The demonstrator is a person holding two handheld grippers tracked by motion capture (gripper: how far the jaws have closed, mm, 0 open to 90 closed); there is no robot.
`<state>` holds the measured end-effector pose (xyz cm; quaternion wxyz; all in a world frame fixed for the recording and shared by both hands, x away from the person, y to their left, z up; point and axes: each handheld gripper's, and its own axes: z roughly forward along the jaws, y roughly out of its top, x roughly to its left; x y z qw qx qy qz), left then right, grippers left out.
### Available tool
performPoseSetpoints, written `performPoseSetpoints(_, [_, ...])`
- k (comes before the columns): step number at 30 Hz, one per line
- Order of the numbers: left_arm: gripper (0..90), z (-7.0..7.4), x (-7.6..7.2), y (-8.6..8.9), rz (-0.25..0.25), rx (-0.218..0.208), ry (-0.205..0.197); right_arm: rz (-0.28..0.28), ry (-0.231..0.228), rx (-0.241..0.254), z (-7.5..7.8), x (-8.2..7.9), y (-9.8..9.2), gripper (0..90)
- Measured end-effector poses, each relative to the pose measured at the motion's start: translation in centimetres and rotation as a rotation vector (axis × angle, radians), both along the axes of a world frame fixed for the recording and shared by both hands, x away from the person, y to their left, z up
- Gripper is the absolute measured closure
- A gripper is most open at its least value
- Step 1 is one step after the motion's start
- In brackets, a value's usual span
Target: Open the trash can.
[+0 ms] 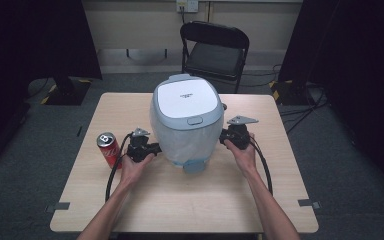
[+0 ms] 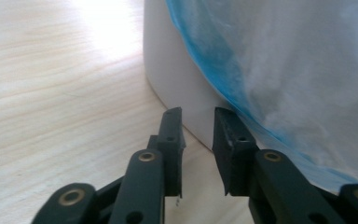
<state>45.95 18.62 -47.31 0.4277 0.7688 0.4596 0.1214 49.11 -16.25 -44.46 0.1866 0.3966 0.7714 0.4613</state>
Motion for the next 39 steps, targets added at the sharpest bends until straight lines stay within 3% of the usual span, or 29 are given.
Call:
performPoseSetpoints(2, [73.6, 0.0, -0.1, 0.2, -0.018, 0.009, 0.0, 0.002, 0.009, 0.02, -0.1, -0.5, -0.1, 76.4])
performPoseSetpoints(5, [72.9, -0.1, -0.3, 0.4, -0.031, -0.007, 0.002, 0.013, 0.008, -0.004, 0.0, -1.4, -0.1, 74.8])
performPoseSetpoints(7, [69.2, -0.1, -0.2, 0.5, -0.022, -0.006, 0.001, 0.009, 0.019, -0.047, 0.2, -1.8, -0.2, 63.1])
performPoseSetpoints(8, [67.7, -0.1, -0.2, 0.3, -0.014, 0.009, -0.003, -0.034, 0.034, -0.123, 0.0, -1.2, -0.2, 61.2])
performPoseSetpoints(10, [67.4, 0.1, -0.3, 0.0, 0.02, 0.033, -0.014, -0.064, 0.031, -0.141, 0.0, -0.8, -0.3, 61.2])
performPoseSetpoints(14, [65.5, 0.1, 0.2, -0.1, 0.056, 0.054, -0.025, -0.114, 0.0, -0.094, 0.5, 0.9, -0.6, 57.9])
performPoseSetpoints(18, [61.8, -0.2, 0.7, -0.2, 0.077, 0.06, -0.01, -0.137, -0.042, -0.134, 1.1, 2.5, 0.7, 52.5])
performPoseSetpoints(22, [61.8, -0.2, 0.7, -0.2, 0.083, 0.06, -0.013, -0.133, -0.053, -0.086, 1.1, 3.7, 1.3, 55.5])
performPoseSetpoints(24, [63.8, -0.2, 0.7, -0.3, 0.078, 0.059, -0.018, -0.099, -0.016, -0.014, 1.1, 3.7, 1.1, 59.7])
performPoseSetpoints(25, [66.2, -0.2, 0.7, -0.4, 0.074, 0.062, -0.022, -0.092, -0.01, -0.002, 1.1, 3.6, 1.1, 62.2])
performPoseSetpoints(28, [74.6, 0.0, 0.4, -0.7, 0.049, 0.088, -0.025, -0.075, -0.023, -0.027, 1.3, 2.5, 1.3, 69.9])
performPoseSetpoints(31, [76.3, 0.1, 0.1, -0.5, 0.029, 0.072, -0.006, -0.043, -0.017, -0.014, 1.2, 1.5, 0.9, 70.3])
performPoseSetpoints(39, [80.6, 0.6, -1.5, -0.8, -0.059, 0.109, 0.009, -0.048, -0.017, -0.016, 1.1, -2.4, 0.1, 71.2])
